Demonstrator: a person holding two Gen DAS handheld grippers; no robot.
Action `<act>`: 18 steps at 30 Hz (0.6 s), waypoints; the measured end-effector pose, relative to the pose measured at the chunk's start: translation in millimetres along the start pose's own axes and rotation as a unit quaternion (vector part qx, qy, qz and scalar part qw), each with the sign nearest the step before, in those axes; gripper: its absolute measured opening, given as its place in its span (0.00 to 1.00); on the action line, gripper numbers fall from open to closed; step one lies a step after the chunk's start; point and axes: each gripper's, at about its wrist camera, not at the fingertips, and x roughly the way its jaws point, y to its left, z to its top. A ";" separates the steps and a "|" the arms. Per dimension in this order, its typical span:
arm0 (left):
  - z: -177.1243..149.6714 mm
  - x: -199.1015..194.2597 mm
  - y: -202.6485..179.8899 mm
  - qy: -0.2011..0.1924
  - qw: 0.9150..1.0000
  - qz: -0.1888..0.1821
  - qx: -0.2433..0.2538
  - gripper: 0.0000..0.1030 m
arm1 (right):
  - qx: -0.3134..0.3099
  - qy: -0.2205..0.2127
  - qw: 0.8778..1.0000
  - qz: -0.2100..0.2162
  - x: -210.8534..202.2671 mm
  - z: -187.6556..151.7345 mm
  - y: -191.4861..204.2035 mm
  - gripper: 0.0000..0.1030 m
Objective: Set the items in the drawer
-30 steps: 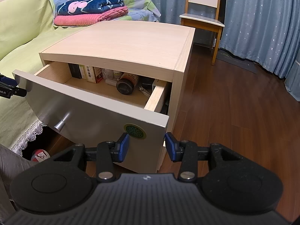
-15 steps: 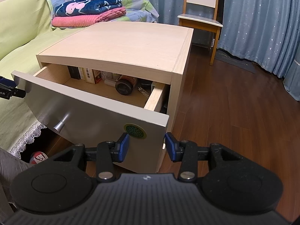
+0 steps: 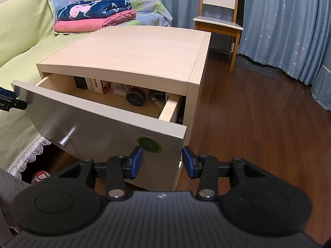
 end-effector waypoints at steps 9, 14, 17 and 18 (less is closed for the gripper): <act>2.4 1.4 0.8 -0.001 1.000 -0.001 0.000 0.64 | 0.002 -0.002 1.000 -0.002 0.8 -1.3 1.4 0.37; 4.1 2.2 0.5 -0.001 1.000 0.000 -0.002 0.64 | 0.003 -0.003 1.000 -0.003 1.3 -2.0 2.1 0.37; 5.8 2.8 0.4 -0.001 1.000 0.001 -0.003 0.64 | 0.004 -0.004 1.000 -0.004 1.6 -2.4 2.6 0.37; 6.6 3.1 0.4 -0.001 1.000 0.001 -0.004 0.64 | 0.004 -0.004 1.000 -0.004 1.7 -2.6 2.7 0.37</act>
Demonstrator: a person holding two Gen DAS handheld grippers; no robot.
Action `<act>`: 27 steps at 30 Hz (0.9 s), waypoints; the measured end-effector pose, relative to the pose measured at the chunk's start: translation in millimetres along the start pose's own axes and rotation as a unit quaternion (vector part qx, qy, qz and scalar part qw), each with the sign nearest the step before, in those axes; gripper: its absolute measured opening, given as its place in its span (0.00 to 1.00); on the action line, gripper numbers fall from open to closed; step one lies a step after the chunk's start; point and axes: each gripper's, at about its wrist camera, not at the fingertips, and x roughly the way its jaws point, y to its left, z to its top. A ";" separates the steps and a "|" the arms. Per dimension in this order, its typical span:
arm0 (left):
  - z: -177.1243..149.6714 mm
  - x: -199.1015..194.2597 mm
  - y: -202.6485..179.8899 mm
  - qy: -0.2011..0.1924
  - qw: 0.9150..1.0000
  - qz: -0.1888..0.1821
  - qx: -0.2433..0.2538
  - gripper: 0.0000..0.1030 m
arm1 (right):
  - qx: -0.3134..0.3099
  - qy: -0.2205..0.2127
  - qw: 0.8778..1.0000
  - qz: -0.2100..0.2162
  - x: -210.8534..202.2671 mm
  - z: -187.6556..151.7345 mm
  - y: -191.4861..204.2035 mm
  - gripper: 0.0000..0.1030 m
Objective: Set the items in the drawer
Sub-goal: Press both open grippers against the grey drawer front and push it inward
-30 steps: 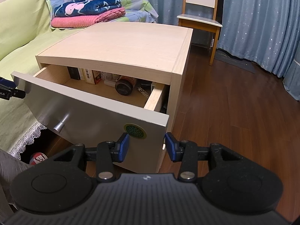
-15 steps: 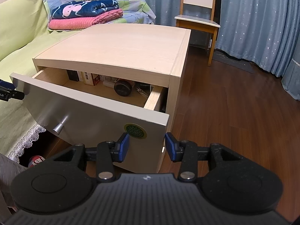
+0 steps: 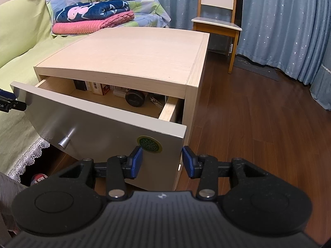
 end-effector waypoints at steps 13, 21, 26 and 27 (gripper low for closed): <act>5.2 3.0 0.2 -0.001 1.000 0.001 -0.002 0.64 | 0.005 -0.002 1.000 -0.003 8.6 13.9 -7.7 0.37; 8.0 4.9 -0.4 -0.001 1.000 0.003 -0.006 0.64 | 0.006 -0.003 1.000 -0.005 9.3 14.5 -7.5 0.37; 10.1 6.1 -0.6 -0.001 1.000 0.004 -0.008 0.64 | 0.008 -0.004 1.000 -0.006 9.7 14.9 -7.6 0.37; 10.4 6.3 -0.5 -0.001 1.000 0.004 -0.008 0.64 | 0.008 -0.004 1.000 -0.006 9.7 14.9 -7.6 0.37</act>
